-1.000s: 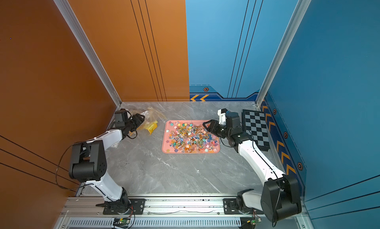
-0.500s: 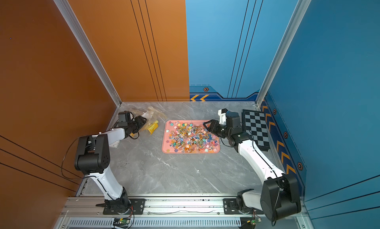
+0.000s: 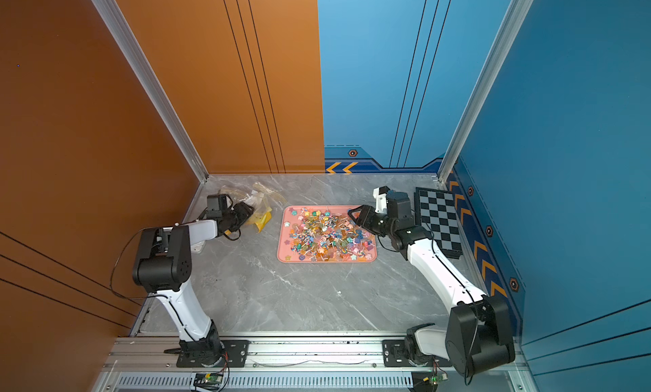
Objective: Pour candies out of the ziploc bag
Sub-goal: Place the ziploc bag in the ziploc bag.
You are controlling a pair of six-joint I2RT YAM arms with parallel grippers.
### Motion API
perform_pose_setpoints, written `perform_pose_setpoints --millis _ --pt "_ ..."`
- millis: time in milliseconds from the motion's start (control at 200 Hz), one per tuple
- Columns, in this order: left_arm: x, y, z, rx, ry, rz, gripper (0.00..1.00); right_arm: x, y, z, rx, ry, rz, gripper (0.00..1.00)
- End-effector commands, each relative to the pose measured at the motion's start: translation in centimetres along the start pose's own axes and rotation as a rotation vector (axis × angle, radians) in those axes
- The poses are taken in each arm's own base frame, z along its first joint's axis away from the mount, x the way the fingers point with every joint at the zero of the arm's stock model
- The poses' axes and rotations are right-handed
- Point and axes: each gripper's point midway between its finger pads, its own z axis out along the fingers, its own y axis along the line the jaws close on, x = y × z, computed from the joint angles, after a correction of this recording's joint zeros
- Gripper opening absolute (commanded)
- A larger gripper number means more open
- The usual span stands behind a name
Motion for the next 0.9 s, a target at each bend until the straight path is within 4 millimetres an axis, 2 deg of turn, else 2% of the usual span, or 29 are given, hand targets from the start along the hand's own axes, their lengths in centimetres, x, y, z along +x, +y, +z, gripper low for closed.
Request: perform_pose_setpoints --millis 0,145,300,536,896 --pt "0.1 -0.7 0.2 0.02 0.014 0.015 0.7 0.3 -0.7 0.1 0.021 0.013 0.002 0.51" --pt "-0.5 -2.1 -0.8 0.052 -0.006 0.02 0.7 0.1 -0.2 -0.3 0.01 0.004 -0.003 0.52" --pt "-1.9 -4.3 -3.0 0.072 -0.046 0.061 0.71 -0.3 0.4 -0.7 0.001 -0.002 -0.011 0.52" --pt "-3.7 -7.7 -7.0 0.096 -0.12 0.138 0.75 -0.7 1.1 -1.1 -0.005 -0.013 -0.019 0.53" --pt "-4.8 -11.1 -13.1 0.113 -0.227 0.248 0.79 -0.4 0.9 -1.5 0.004 -0.016 -0.021 0.55"
